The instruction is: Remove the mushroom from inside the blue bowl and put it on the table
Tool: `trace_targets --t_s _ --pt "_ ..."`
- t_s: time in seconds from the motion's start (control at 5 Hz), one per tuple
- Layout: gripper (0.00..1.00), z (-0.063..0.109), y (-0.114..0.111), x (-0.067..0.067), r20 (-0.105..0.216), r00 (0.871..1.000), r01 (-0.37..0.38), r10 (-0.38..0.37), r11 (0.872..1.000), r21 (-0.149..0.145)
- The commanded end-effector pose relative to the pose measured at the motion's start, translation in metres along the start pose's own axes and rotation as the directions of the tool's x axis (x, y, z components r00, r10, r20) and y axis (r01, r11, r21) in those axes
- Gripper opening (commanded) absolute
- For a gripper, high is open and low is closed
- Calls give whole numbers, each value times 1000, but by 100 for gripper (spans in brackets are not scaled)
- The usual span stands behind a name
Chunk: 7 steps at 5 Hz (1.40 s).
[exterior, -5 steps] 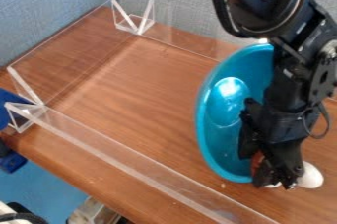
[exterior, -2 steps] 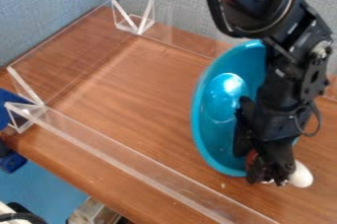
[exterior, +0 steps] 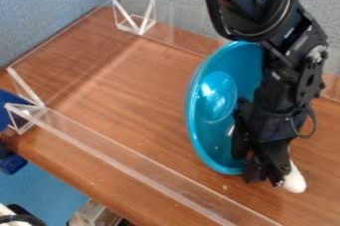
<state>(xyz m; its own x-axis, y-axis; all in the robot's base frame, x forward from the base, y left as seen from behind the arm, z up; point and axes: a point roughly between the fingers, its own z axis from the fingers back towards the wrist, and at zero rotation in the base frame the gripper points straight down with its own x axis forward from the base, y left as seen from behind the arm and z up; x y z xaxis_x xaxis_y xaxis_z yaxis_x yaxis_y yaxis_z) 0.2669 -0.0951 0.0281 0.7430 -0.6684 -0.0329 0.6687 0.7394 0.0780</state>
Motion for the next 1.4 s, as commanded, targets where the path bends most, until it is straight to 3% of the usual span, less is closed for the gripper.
trace_targets --t_s 0.0,1.2 --pt "0 7 8 -1 25 1000 -13 12 1000 13" --pt "0 10 17 -3 43 999 6 -7 999 36"
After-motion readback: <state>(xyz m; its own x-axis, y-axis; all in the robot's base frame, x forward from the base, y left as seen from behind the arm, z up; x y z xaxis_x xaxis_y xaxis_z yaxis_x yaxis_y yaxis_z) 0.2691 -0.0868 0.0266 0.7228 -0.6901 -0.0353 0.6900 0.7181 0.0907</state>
